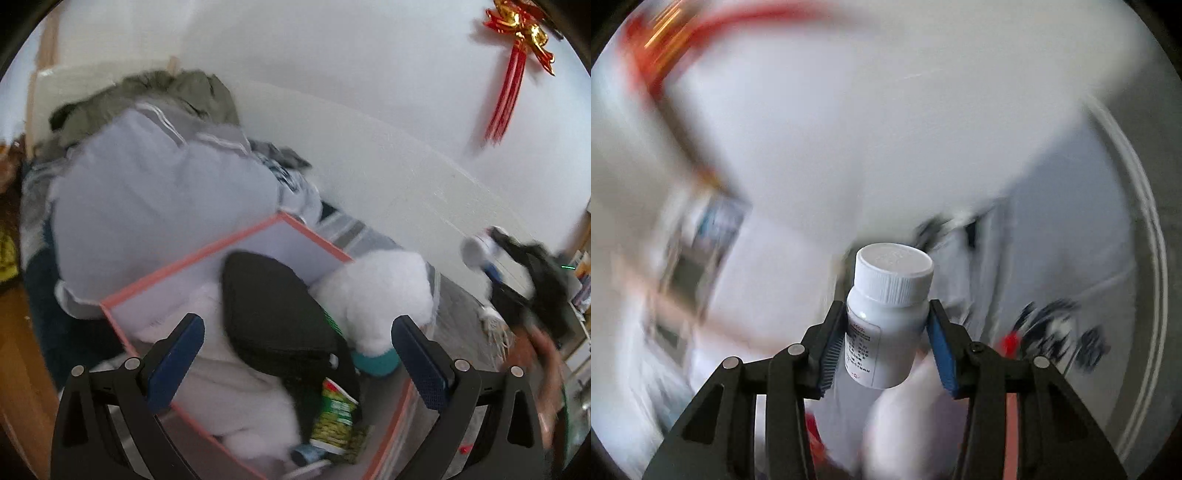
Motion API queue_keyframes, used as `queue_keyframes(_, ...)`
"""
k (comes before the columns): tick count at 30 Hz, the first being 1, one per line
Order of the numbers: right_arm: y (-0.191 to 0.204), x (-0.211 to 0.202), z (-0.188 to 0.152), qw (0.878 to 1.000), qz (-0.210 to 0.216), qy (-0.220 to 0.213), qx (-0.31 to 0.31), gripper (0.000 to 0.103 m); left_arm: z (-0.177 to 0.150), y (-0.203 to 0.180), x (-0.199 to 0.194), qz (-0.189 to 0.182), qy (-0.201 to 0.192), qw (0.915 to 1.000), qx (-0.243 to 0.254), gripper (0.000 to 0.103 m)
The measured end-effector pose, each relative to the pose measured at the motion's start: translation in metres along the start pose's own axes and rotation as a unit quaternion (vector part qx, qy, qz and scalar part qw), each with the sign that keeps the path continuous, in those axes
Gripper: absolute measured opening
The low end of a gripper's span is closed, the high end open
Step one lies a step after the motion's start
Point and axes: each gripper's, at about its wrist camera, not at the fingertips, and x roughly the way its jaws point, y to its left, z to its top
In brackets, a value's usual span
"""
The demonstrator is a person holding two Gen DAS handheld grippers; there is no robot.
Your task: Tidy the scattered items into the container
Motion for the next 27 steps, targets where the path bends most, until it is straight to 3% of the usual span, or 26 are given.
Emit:
queue_keyframes(2,0.054,0.009,-0.048,0.996,-0.004,0.058,-0.064,0.044,0.001,0.007,-0.010,0.009,-0.017,0.9998,-0.001,0.101)
queue_keyframes(3,0.070,0.023,-0.075,0.990,-0.037,0.105,-0.090,0.046,0.000,0.009,-0.017,0.017,-0.028,0.9995,0.000,0.101)
queue_keyframes(4,0.077,0.035,-0.097,0.979,-0.099,0.135,-0.118,0.075,0.000,0.010,-0.020,0.021,-0.033,0.9992,0.002,0.101)
queue_keyframes(5,0.084,0.042,-0.117,0.959,-0.188,0.147,-0.149,0.102,-0.002,0.010,-0.024,0.024,-0.037,0.9990,0.007,0.101)
queue_keyframes(6,0.093,0.033,-0.136,0.941,-0.259,0.131,-0.175,0.102,-0.004,0.008,-0.028,0.026,-0.038,0.9989,0.010,0.101)
queue_keyframes(7,0.100,0.022,-0.145,0.935,-0.279,0.113,-0.186,0.102,-0.007,0.004,-0.033,0.021,-0.041,0.9989,0.012,0.101)
queue_keyframes(10,0.140,-0.041,-0.177,0.920,-0.320,0.031,-0.224,0.102,-0.016,-0.010,-0.051,0.004,-0.056,0.9981,0.027,0.103)
queue_keyframes(13,0.161,-0.101,-0.198,0.893,-0.368,-0.046,-0.254,0.103,-0.031,-0.038,-0.068,-0.022,-0.069,0.9953,0.064,0.103)
queue_keyframes(18,0.180,-0.159,-0.216,0.837,-0.457,-0.115,-0.277,0.103,-0.065,-0.088,-0.090,-0.091,-0.060,0.9852,0.132,0.103)
queue_keyframes(20,0.177,-0.172,-0.207,0.823,-0.482,-0.126,-0.274,0.103,-0.076,-0.106,-0.099,-0.113,-0.061,0.9801,0.152,0.103)
queue_keyframes(23,0.177,-0.191,-0.214,0.807,-0.515,-0.107,-0.269,0.103,-0.091,-0.131,-0.112,-0.141,-0.060,0.9742,0.166,0.103)
queue_keyframes(27,0.169,-0.220,-0.221,0.819,-0.509,-0.101,-0.243,0.103,-0.114,-0.164,-0.128,-0.171,-0.052,0.9632,0.201,0.103)
